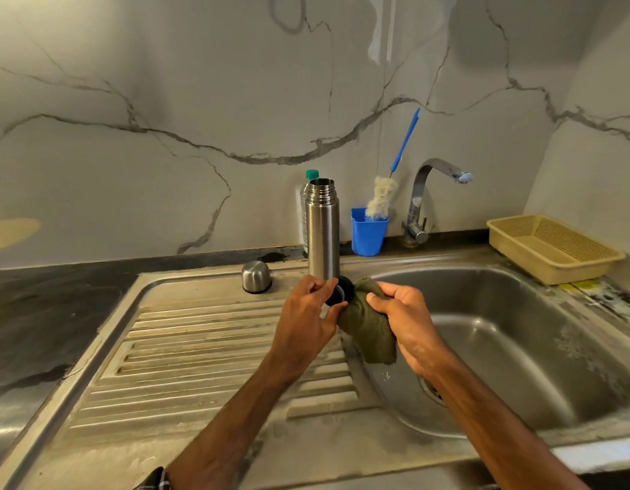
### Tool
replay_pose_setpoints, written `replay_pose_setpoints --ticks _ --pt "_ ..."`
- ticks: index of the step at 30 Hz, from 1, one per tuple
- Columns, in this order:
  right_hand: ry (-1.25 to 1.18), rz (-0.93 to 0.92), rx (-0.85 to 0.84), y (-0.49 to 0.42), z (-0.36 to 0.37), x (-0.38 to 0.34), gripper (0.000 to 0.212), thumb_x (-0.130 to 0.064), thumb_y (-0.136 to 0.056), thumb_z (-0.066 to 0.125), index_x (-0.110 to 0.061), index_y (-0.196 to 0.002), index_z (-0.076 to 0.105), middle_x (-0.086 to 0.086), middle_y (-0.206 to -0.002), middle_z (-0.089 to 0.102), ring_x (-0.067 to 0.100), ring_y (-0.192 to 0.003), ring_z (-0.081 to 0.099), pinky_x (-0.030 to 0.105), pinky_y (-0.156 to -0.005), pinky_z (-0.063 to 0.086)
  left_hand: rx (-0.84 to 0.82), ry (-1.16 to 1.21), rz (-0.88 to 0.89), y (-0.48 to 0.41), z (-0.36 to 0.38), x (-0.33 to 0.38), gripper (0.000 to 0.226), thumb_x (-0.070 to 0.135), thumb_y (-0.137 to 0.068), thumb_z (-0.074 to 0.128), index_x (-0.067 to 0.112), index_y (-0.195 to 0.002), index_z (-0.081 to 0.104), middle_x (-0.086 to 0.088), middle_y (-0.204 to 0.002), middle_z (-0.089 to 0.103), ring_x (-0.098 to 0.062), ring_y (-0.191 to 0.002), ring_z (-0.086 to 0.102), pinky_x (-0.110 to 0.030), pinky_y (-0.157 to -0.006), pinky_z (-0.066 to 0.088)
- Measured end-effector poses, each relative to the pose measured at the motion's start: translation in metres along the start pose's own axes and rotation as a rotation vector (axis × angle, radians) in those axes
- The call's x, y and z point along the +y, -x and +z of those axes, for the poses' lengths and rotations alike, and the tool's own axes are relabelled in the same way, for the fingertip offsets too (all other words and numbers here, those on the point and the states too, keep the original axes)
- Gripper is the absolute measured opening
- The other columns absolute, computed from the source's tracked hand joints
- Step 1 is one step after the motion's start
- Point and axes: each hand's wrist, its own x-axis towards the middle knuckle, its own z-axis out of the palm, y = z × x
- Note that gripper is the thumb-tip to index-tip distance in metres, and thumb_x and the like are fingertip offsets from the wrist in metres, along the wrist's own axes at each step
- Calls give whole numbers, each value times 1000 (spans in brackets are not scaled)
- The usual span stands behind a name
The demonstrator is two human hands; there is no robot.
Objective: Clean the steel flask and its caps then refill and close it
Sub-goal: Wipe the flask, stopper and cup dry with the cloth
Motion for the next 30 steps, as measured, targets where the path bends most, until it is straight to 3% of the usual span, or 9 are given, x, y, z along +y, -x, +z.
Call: replay_pose_setpoints --ticks 3,6,8,10,15,18,23,27,30 --pt "189 -62 78 -4 1 -1 25 -10 -100 54 -28 -98 72 1 -95 77 21 -95 72 40 -89 59 -50 -25 35 5 5 12 47 26 -86 80 10 -128 68 -9 -103 63 -20 -90 60 -32 -76 56" --pt "284 -106 54 1 5 1 27 -7 -100 54 -24 -113 71 -4 -101 74 13 -94 71 27 -81 59 -51 -26 -24 3 6 11 47 27 -85 81 12 -128 67 -8 -103 63 -19 -88 60 -30 -75 54" --pt "451 -196 23 4 9 5 37 -4 -97 57 -21 -128 66 -11 -115 68 7 -104 65 26 -96 52 -50 -22 -67 1 3 7 46 28 -86 79 13 -128 67 -7 -101 63 -19 -88 59 -33 -75 55" --pt "575 -246 54 0 10 4 39 -3 -96 59 -21 -130 65 -12 -118 65 5 -113 58 24 -103 44 -75 -4 -62 2 1 9 45 29 -87 78 14 -128 68 -6 -101 63 -18 -89 59 -33 -78 55" --pt "441 -147 51 -5 2 -2 33 -10 -99 57 -22 -128 66 -3 -119 68 16 -107 66 35 -92 57 -50 67 -100 0 1 16 43 33 -86 79 16 -125 70 -4 -103 66 -14 -91 60 -31 -81 56" --pt "577 -258 -11 3 6 5 38 -7 -97 59 -21 -132 63 -10 -123 65 6 -115 58 26 -104 44 -34 76 -143 -1 -3 9 40 33 -86 80 16 -121 72 -4 -102 67 -15 -92 61 -37 -82 58" --pt "454 -163 29 -9 0 -1 28 -12 -100 56 -22 -124 66 -7 -112 68 12 -111 62 21 -88 47 -71 132 -118 -1 -3 14 48 33 -85 81 16 -128 69 -2 -105 68 -13 -95 62 -37 -86 59" --pt "537 -272 -48 3 5 3 34 -11 -98 58 -23 -129 66 -9 -120 68 5 -112 59 19 -96 44 -89 140 -133 -5 -10 3 41 35 -86 79 19 -122 72 0 -98 68 -11 -89 61 -33 -80 58" --pt "471 -212 -36 -6 0 -2 27 -12 -100 56 -25 -120 69 -6 -113 70 9 -107 62 25 -94 49 -199 219 -52 -4 -14 8 39 28 -86 80 20 -124 71 1 -101 69 -8 -90 63 -25 -79 59"
